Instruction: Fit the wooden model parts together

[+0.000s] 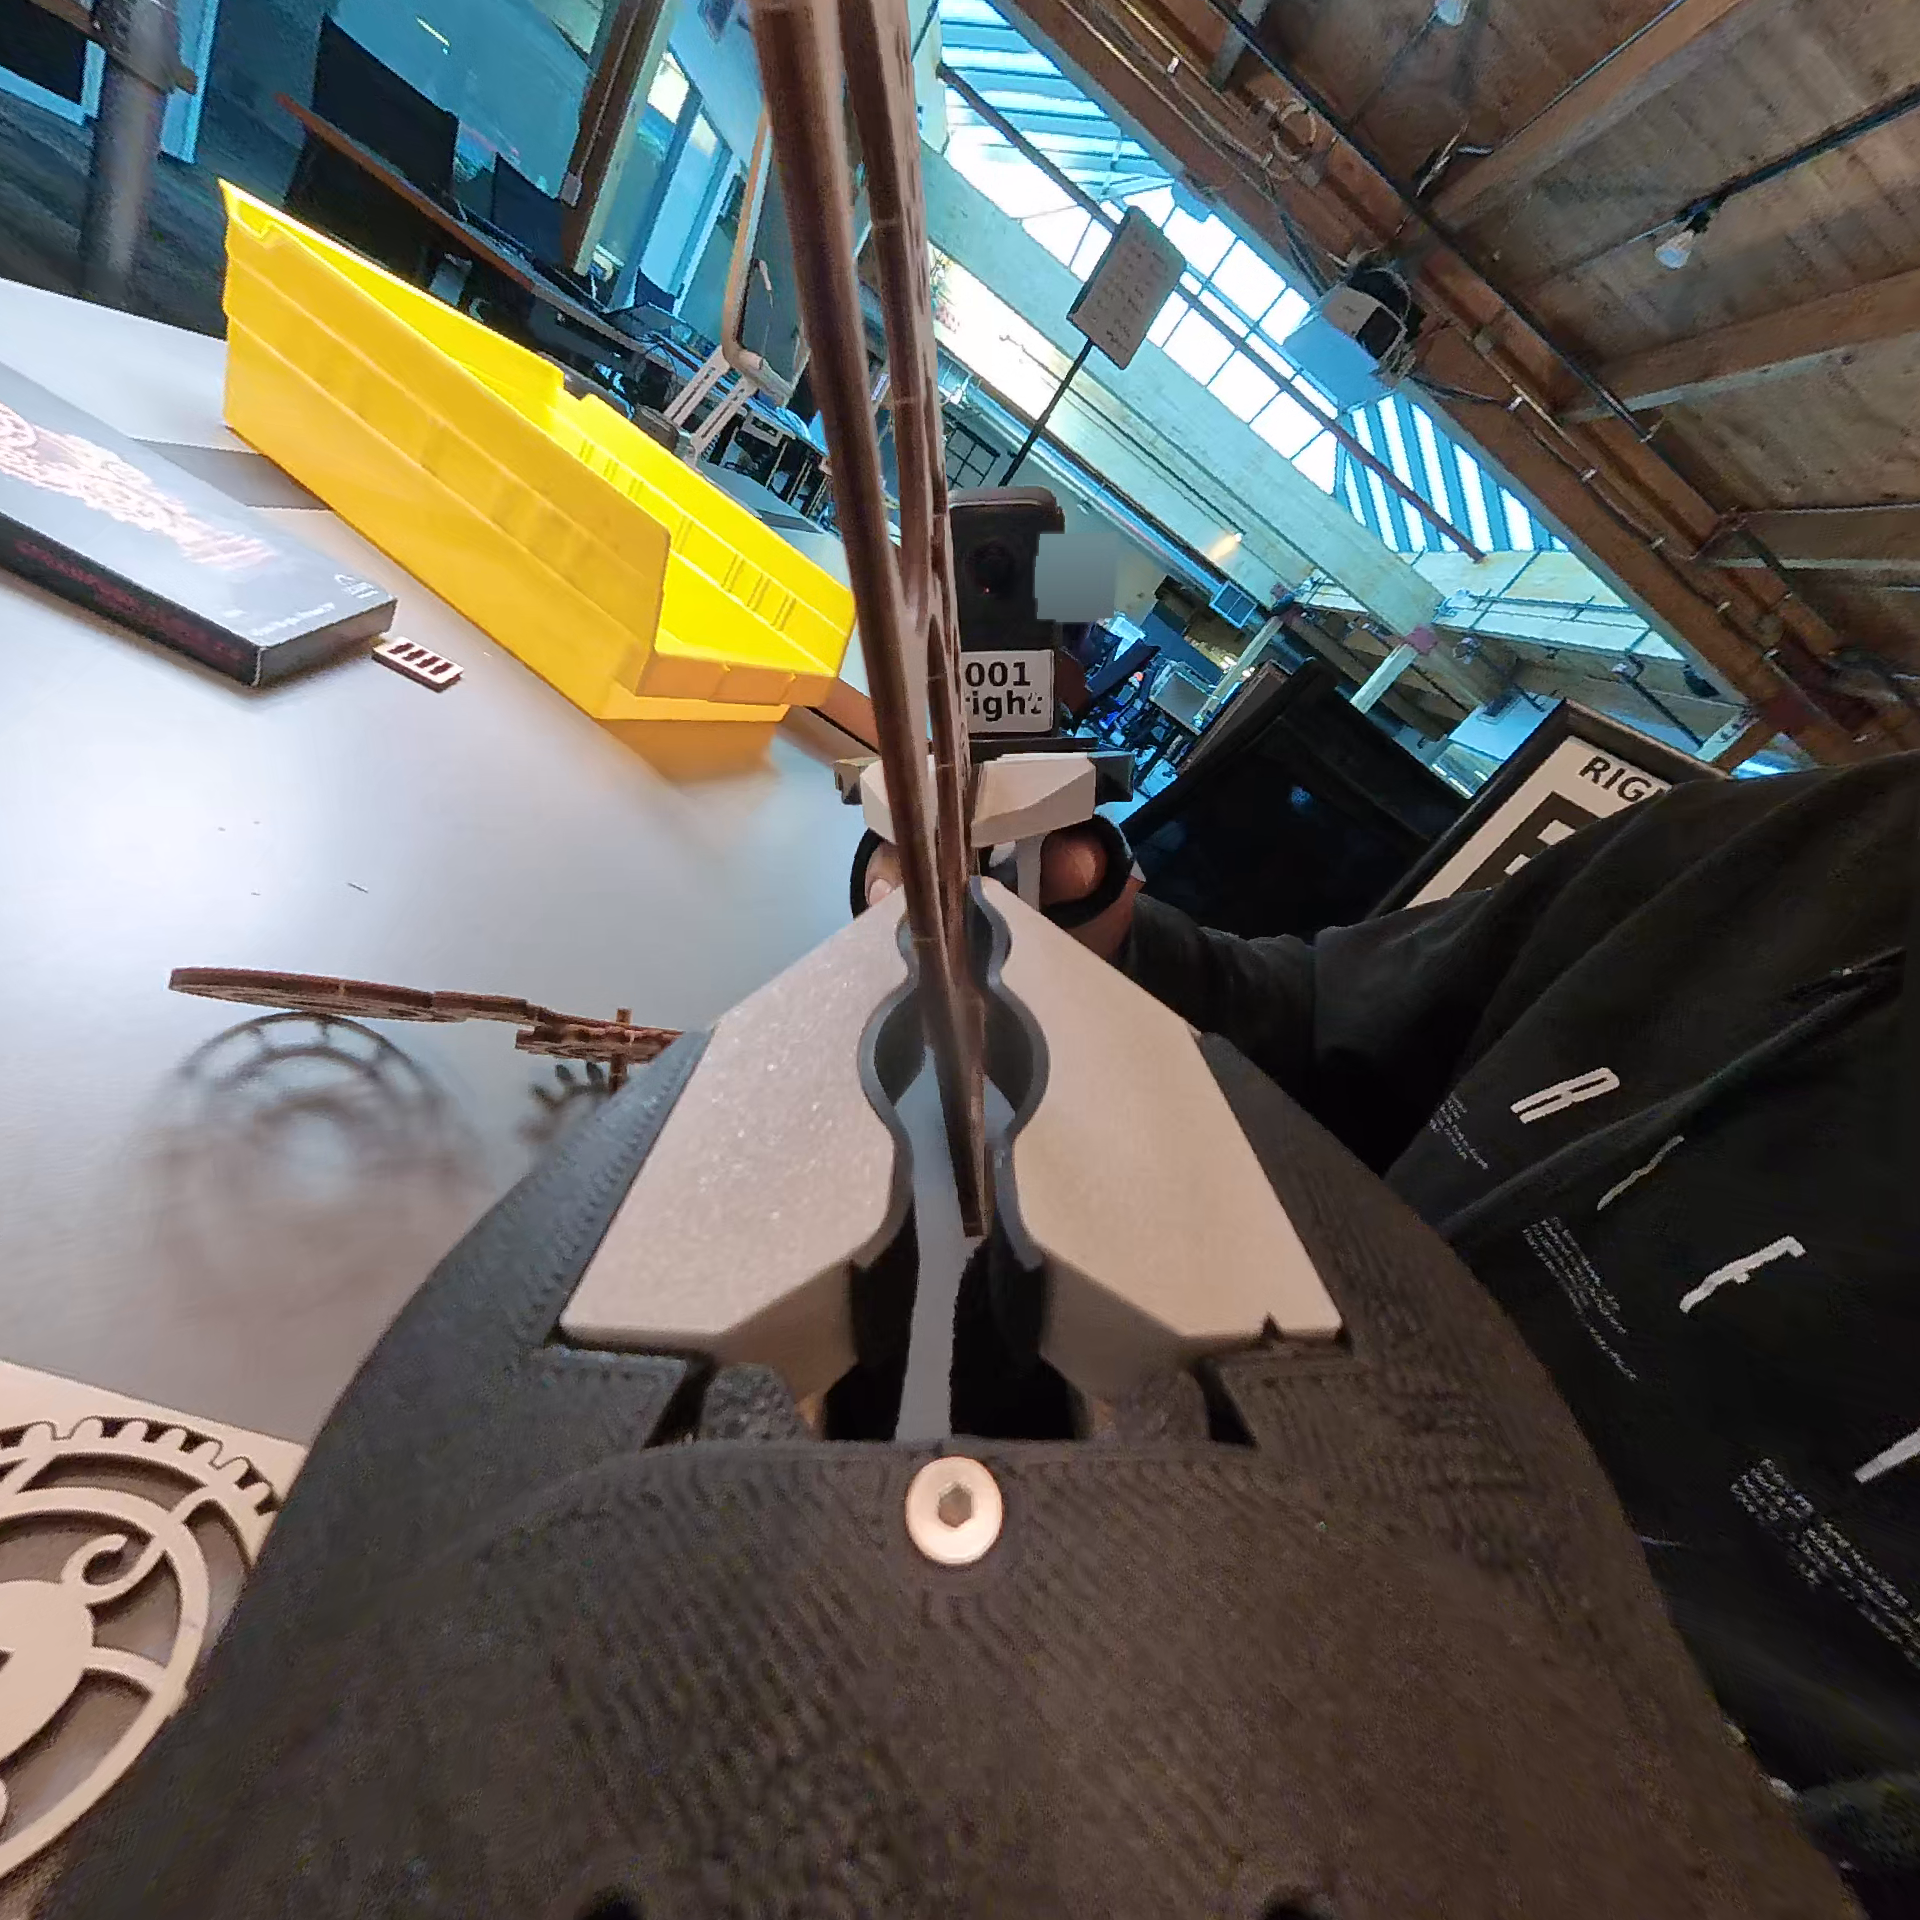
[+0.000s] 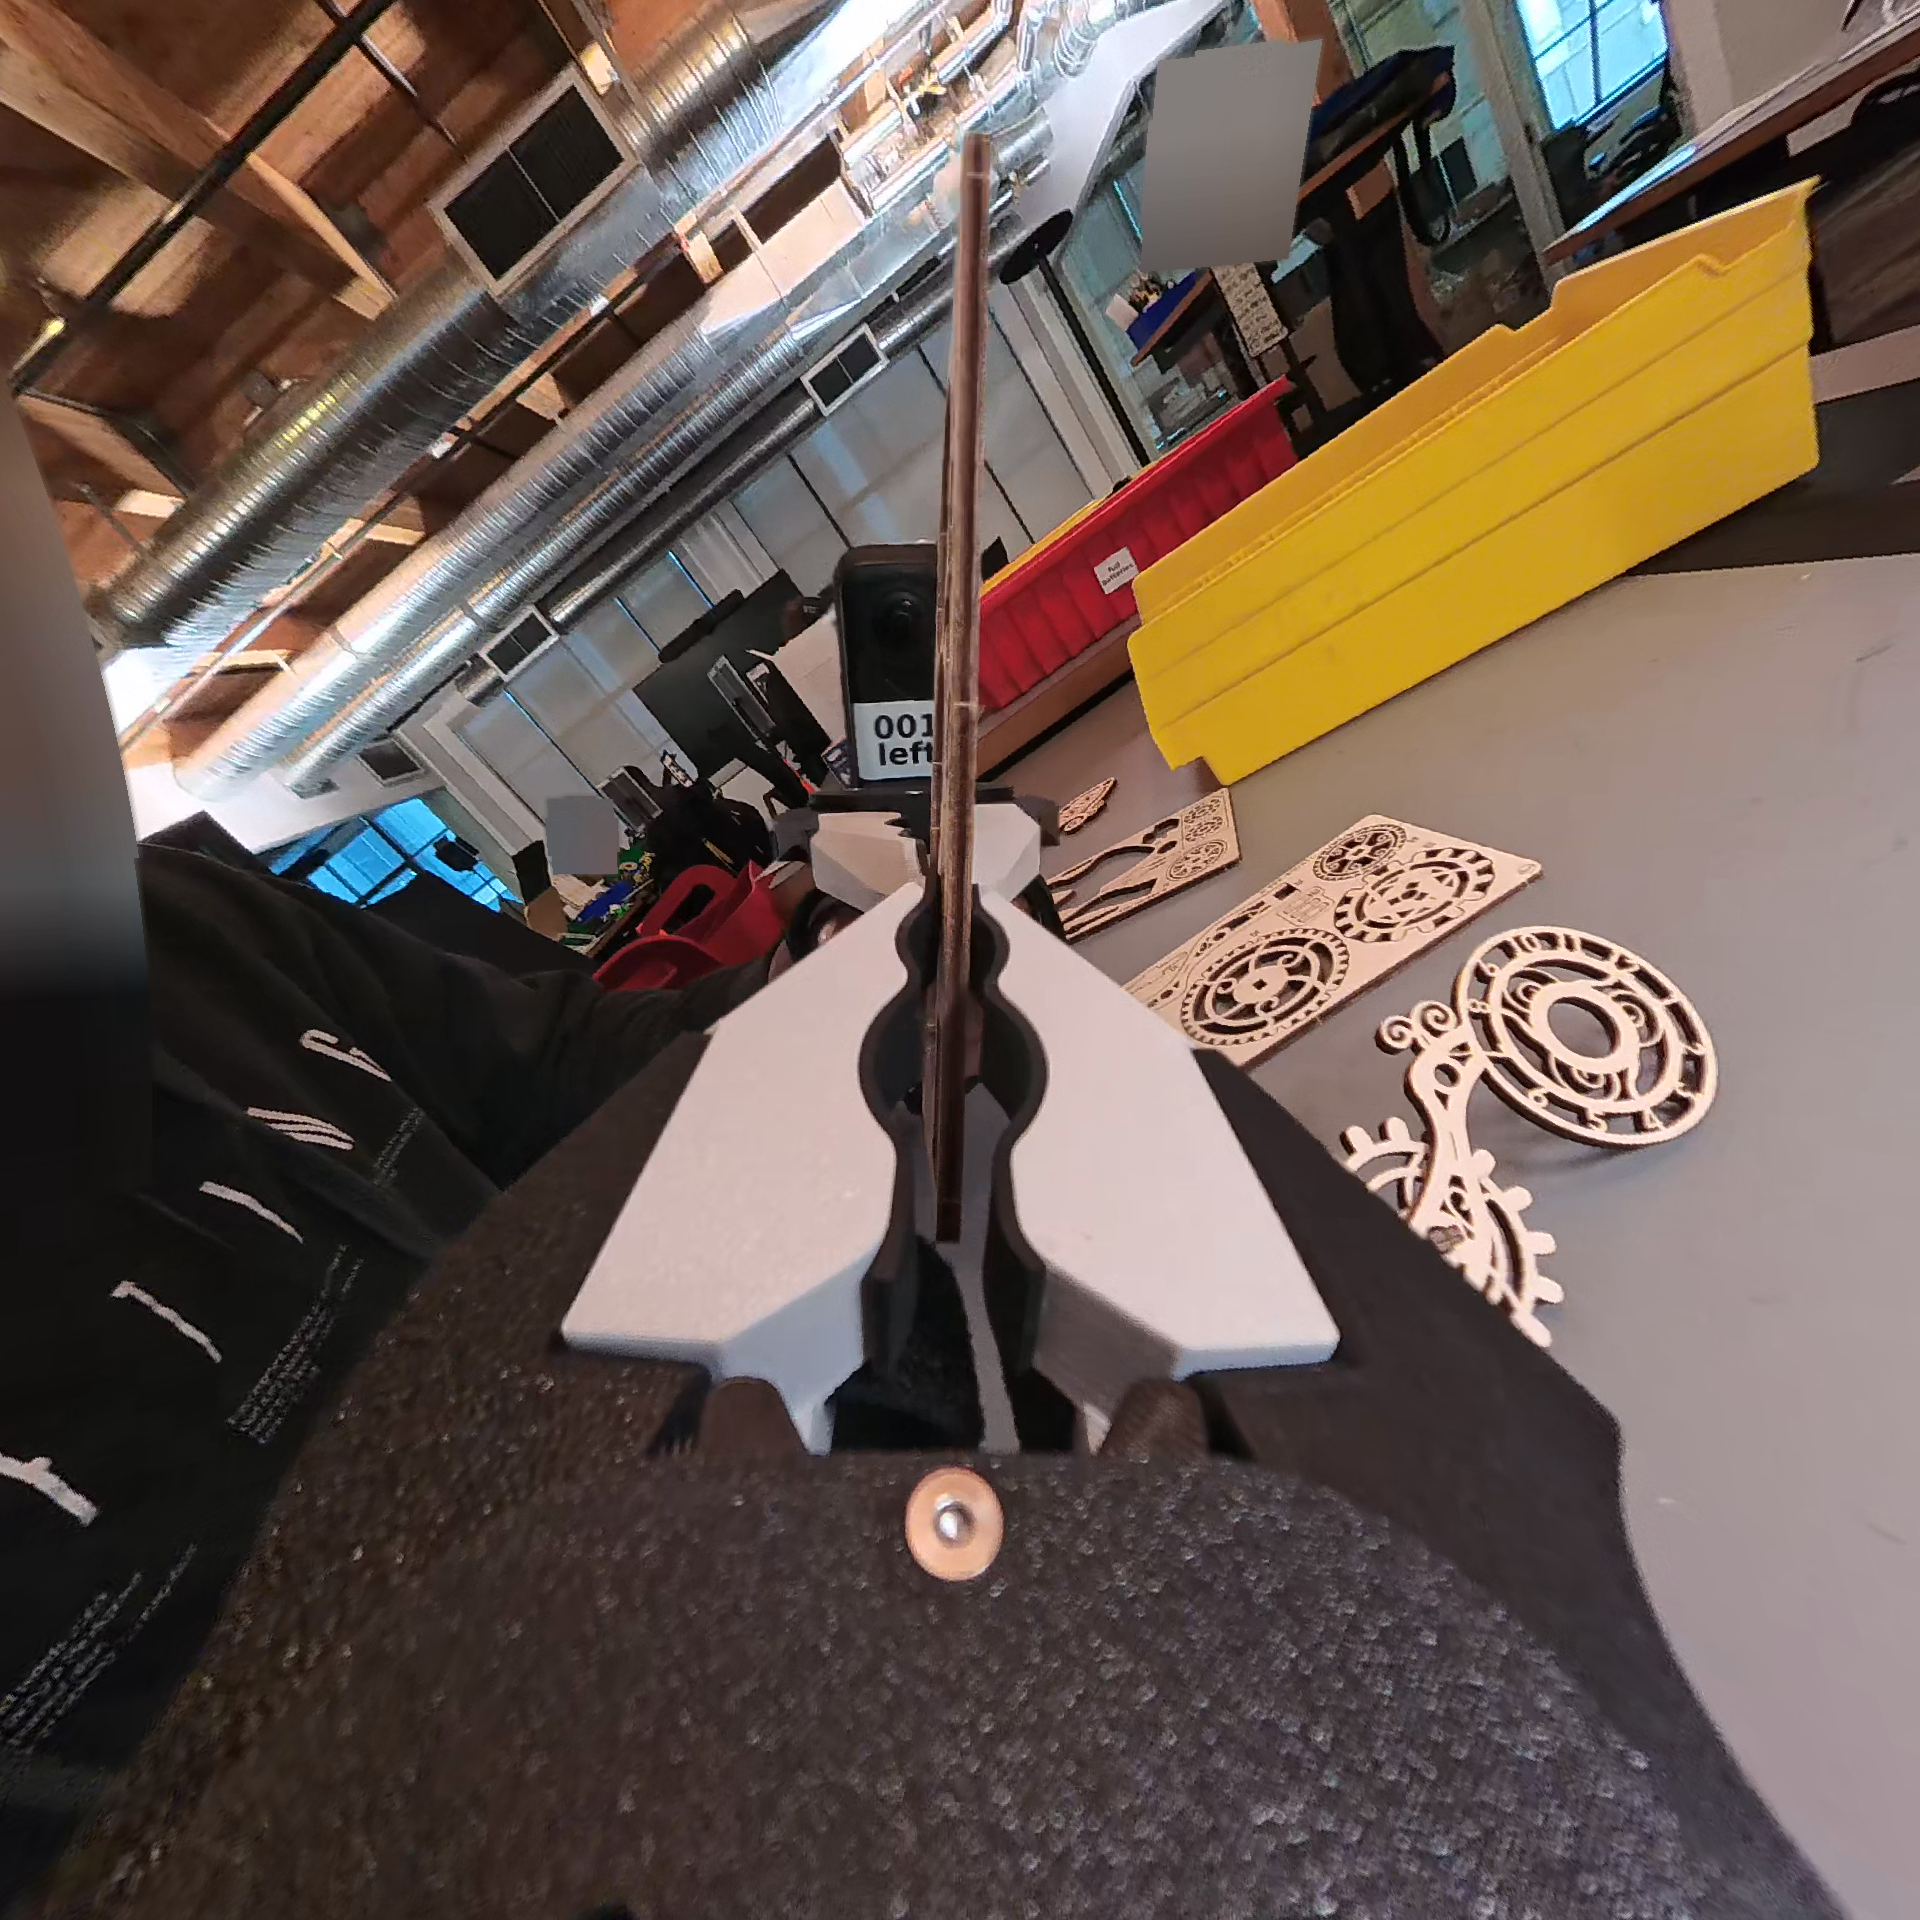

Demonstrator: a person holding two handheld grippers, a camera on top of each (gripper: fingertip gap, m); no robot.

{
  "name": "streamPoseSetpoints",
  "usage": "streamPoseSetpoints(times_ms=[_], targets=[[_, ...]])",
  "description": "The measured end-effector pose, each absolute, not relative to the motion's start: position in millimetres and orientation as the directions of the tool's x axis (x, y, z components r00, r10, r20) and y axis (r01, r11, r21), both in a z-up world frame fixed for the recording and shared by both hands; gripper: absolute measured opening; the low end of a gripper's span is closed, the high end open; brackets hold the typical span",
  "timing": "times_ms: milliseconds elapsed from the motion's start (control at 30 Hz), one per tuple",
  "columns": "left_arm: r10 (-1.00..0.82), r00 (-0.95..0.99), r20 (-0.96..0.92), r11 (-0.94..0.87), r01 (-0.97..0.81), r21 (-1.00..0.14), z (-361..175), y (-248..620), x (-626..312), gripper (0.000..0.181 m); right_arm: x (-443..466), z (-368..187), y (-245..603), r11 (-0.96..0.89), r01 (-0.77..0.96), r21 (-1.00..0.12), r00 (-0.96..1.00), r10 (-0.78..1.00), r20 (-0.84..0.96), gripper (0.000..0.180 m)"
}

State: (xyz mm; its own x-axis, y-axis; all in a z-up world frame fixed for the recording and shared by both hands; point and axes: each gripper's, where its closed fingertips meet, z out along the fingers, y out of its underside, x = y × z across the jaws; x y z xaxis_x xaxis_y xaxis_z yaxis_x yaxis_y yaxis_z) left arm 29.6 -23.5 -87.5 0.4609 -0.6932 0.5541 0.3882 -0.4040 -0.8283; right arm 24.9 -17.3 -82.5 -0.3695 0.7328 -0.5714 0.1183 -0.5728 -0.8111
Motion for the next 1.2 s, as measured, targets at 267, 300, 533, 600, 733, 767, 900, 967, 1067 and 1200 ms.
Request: streamPoseSetpoints(times_ms=[267, 300, 533, 600, 733, 767, 900, 967, 1067, 1200], targets=[[-0.719, 0.536, 0.443, -0.304, 0.331, -0.893, -84, -25, 29, 0.002, 24, -81, -17, -0.581, 0.091, -0.809, -0.365, 0.736, -0.570, 0.002], [-0.722, 0.550, 0.420, -0.281, 0.321, -0.904, -83, -25, 29, 0.002, 24, -80, -17, -0.586, 0.088, -0.805, -0.365, 0.733, -0.574, 0.002], [-0.734, 0.630, 0.254, -0.145, 0.220, -0.965, -79, -27, 31, 0.003, 26, -76, -17, -0.635, 0.076, -0.768, -0.360, 0.701, -0.615, 0.001], [-0.735, 0.655, 0.178, -0.105, 0.149, -0.983, -79, -28, 39, 0.005, 23, -88, -6, -0.591, 0.066, -0.804, -0.266, 0.766, -0.585, 0.001], [-0.739, 0.614, 0.278, -0.161, 0.240, -0.957, -70, -26, 35, 0.002, 27, -70, -11, -0.580, 0.021, -0.814, -0.302, 0.773, -0.558, 0.001], [-0.741, 0.605, 0.290, -0.167, 0.253, -0.953, -72, -26, 36, 0.002, 27, -70, -11, -0.586, 0.029, -0.810, -0.312, 0.764, -0.564, 0.000], [-0.735, 0.556, 0.388, -0.234, 0.330, -0.915, -78, -26, 34, 0.001, 27, -77, -13, -0.582, 0.051, -0.812, -0.311, 0.763, -0.566, 0.001], [-0.730, 0.526, 0.436, -0.269, 0.365, -0.891, -79, -26, 32, 0.001, 26, -77, -13, -0.571, 0.059, -0.819, -0.312, 0.768, -0.558, 0.001], [-0.720, 0.493, 0.488, -0.305, 0.406, -0.861, -80, -25, 30, 0.001, 25, -79, -14, -0.564, 0.073, -0.822, -0.320, 0.768, -0.555, 0.001], [-0.693, 0.431, 0.578, -0.365, 0.481, -0.797, -82, -23, 24, 0.001, 24, -82, -15, -0.550, 0.091, -0.830, -0.318, 0.774, -0.548, 0.007]])
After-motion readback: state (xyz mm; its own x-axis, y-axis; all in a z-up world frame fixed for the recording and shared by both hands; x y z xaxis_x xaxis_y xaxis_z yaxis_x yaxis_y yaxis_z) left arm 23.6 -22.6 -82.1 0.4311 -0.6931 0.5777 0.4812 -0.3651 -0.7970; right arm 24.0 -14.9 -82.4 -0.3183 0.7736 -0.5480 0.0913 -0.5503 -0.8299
